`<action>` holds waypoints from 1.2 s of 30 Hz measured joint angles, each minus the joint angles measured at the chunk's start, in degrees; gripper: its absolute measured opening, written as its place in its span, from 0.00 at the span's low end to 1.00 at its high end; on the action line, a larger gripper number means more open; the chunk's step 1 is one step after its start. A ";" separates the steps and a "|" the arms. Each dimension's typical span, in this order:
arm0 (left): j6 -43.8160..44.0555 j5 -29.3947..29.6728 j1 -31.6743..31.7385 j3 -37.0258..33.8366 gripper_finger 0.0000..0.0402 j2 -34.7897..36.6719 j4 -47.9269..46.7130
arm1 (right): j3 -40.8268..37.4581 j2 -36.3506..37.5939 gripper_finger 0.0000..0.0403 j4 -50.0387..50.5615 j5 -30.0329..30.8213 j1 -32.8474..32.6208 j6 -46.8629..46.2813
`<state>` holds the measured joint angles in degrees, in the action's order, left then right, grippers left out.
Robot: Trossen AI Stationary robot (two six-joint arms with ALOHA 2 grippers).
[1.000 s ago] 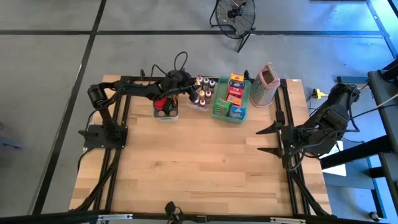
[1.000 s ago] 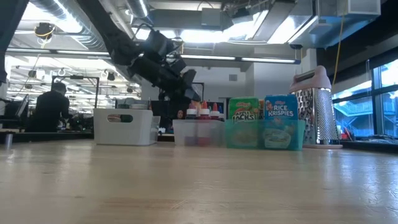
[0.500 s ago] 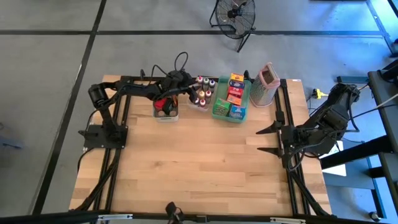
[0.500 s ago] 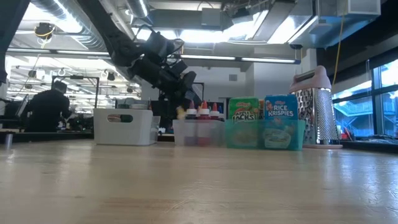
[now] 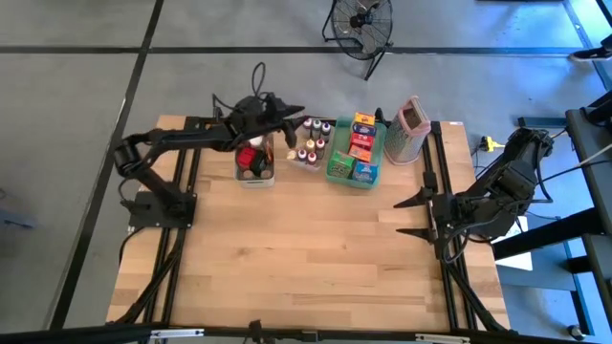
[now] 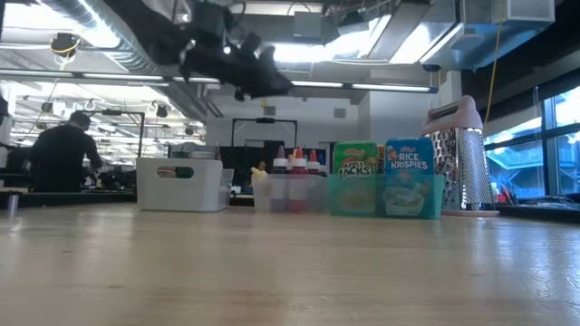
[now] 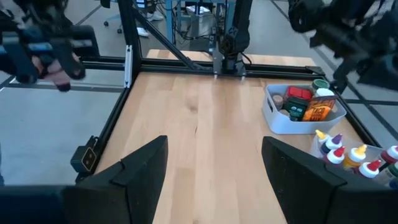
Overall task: Pick & Place Kitchen Items
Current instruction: Put the yellow food coloring bottle into the transparent bin
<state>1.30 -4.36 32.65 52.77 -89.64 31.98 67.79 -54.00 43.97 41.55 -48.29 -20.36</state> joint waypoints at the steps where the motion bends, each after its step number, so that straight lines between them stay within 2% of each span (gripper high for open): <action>1: -0.40 -0.84 -0.11 0.00 0.39 1.45 -1.15 | 0.00 0.00 0.65 -0.02 -0.05 0.00 -0.12; 4: -4.61 -5.04 -0.62 0.00 0.38 7.02 -9.26 | 0.00 0.01 0.65 -0.04 -0.27 0.00 -0.24; 6: -10.26 -5.99 -1.50 0.00 0.37 11.45 -18.55 | 0.00 0.01 0.65 -0.04 -0.42 0.00 -0.26; 11: -29.73 -1.71 -4.70 0.00 0.35 20.35 -42.43 | 0.00 0.00 0.65 -0.01 -1.71 0.00 -0.22; 13: -33.77 -0.97 -5.67 0.00 0.34 21.58 -48.42 | 0.00 0.02 0.65 0.01 -1.69 0.00 0.24; 16: -35.11 -0.88 -6.66 0.00 0.33 21.51 -53.69 | 0.00 0.01 0.65 0.02 -1.25 0.06 1.79; 24: -36.45 -0.53 -8.69 0.00 0.30 13.87 -54.30 | 0.00 0.02 0.65 0.01 -1.91 2.84 2.82; 27: -39.30 0.78 -9.41 0.00 0.30 10.17 -53.32 | 0.00 0.02 0.65 0.02 -4.32 3.92 2.81; 32: -41.41 7.73 -9.78 0.00 0.31 4.68 -49.03 | 0.00 0.02 0.65 -0.33 -8.43 4.83 1.28; 36: -41.75 13.49 -9.74 0.00 0.30 1.47 -46.01 | 0.00 0.02 0.65 -0.42 -9.29 4.90 0.17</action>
<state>-40.45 9.14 22.92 52.77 -88.17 -14.04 67.79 -53.98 43.54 32.25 -43.40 -20.19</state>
